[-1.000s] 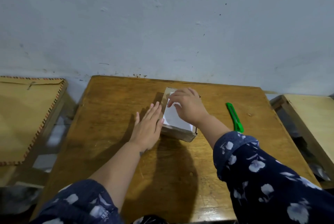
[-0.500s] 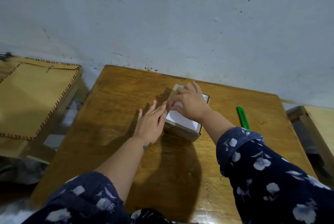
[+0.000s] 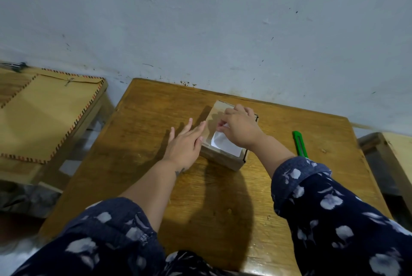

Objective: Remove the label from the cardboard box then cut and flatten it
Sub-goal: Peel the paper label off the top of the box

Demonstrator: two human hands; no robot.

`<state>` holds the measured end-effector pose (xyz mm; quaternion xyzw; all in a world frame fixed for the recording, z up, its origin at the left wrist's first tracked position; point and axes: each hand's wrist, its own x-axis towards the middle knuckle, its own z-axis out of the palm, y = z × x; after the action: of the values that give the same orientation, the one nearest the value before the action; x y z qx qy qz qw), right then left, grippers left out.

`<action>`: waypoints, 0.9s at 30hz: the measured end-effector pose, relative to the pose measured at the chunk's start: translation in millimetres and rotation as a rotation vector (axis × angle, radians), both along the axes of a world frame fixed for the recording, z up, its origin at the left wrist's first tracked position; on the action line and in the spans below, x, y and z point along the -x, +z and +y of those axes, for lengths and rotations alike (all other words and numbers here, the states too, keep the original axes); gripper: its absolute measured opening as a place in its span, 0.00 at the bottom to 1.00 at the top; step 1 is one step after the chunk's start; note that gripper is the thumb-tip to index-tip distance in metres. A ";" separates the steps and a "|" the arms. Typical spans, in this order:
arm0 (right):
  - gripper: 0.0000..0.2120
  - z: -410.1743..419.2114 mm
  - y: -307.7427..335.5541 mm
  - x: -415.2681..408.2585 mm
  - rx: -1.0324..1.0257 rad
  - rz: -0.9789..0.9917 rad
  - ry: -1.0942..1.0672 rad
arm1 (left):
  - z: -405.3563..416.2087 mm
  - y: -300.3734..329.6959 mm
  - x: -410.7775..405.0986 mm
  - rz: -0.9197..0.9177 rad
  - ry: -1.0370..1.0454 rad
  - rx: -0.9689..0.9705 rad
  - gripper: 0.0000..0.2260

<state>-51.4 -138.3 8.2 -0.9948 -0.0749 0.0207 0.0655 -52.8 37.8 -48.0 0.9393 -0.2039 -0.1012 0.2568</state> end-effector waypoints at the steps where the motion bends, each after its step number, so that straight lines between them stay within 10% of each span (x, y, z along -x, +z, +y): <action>1: 0.11 -1.2 -0.7 0.4 -0.019 0.003 -0.016 | -0.4 1.0 -0.9 -0.001 -0.009 -0.018 0.21; 17: 0.05 0.6 2.5 2.5 -0.253 -0.024 -0.071 | -5.5 -10.7 0.9 -0.184 -0.208 -0.234 0.33; 27: 0.05 2.4 1.1 4.9 -0.272 0.037 -0.089 | -6.5 -11.5 7.3 -0.110 -0.125 -0.120 0.23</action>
<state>-56.3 -136.0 9.3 -0.9786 -0.0315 0.0256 0.2019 -60.0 31.3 -59.5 0.9425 -0.2697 -0.0772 0.1815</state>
